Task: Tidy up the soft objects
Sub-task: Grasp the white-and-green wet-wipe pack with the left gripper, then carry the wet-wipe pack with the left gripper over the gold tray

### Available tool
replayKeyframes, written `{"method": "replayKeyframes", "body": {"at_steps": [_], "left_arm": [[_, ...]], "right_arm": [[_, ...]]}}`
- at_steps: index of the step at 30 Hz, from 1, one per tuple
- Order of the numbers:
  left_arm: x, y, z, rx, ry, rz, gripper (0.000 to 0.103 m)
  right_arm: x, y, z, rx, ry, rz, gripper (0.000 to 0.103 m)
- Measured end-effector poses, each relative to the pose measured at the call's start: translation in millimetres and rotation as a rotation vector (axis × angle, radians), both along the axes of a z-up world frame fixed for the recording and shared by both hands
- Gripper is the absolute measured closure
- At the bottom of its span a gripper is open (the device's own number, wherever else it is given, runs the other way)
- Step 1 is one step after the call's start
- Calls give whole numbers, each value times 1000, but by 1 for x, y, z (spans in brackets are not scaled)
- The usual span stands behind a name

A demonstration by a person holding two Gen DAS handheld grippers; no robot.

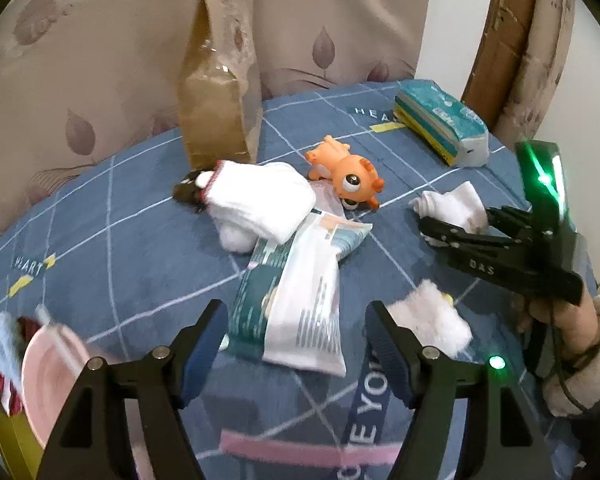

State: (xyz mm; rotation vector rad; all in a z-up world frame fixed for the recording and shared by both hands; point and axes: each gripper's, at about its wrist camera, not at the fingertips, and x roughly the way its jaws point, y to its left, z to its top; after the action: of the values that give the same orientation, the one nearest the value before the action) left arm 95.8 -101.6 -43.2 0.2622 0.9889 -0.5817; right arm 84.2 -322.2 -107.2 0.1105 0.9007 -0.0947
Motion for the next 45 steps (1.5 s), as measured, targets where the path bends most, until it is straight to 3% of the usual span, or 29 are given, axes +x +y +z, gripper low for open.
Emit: {"method": "replayKeyframes", "body": {"at_steps": [8,16,19,22,26,45], "left_arm": [[37,-17,-34,66,73,-6,29],[53,-28,-64,69,111,23,25],[51,-28,-66,57,89,42,25],[50,-26,-63,42,87,59,37],[48,-24,-61,29,103,75,41],[5,-11,-35,-10,94,75,42]], "right_arm": [[2,5,0,-18,8,10,46],[3,11,-2,-42,19,18,42],[4,12,-2,-42,19,18,42],[4,12,-2,-41,19,18,42],[4,11,-2,-42,19,18,42],[4,12,-3,-42,19,18,42]]}}
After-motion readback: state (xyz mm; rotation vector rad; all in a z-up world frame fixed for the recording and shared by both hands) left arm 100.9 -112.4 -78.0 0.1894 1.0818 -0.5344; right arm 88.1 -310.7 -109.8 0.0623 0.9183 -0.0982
